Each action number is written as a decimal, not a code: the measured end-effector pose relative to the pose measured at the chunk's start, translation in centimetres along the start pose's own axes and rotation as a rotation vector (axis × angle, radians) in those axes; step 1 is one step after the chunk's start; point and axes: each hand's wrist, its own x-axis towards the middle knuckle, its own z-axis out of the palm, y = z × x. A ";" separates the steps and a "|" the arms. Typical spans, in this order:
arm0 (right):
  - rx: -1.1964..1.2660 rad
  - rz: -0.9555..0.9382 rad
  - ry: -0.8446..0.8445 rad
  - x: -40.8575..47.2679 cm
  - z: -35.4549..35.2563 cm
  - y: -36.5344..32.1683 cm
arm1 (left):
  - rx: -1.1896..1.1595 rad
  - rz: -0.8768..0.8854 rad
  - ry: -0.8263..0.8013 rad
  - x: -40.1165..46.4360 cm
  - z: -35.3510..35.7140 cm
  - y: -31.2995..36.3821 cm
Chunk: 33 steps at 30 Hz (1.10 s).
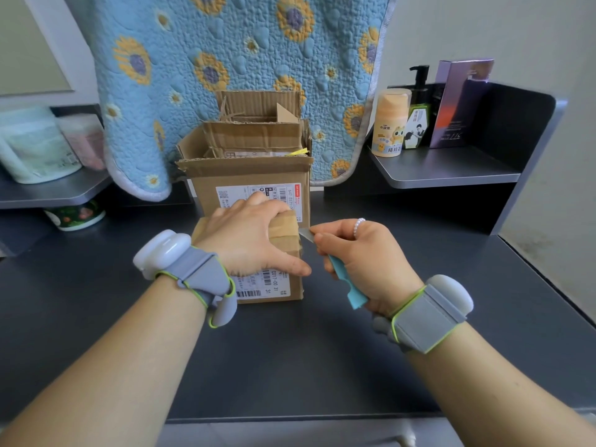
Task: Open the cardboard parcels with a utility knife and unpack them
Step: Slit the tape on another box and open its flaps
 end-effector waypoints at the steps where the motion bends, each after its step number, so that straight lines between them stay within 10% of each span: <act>1: 0.005 0.000 -0.002 -0.1 0.0 0.0 | -0.001 0.000 -0.001 0.0 0.0 0.0; 18: -0.277 -0.077 0.152 -0.4 0.4 -0.6 | -0.093 -0.065 -0.162 -0.5 -2.1 -0.7; 26: -0.566 -0.302 0.319 -0.3 0.5 -0.7 | -0.033 -0.265 0.015 -0.9 -0.6 0.3; 33: -0.564 -0.204 0.096 0.8 0.5 -1.2 | -0.105 -0.209 0.008 0.0 -0.5 0.2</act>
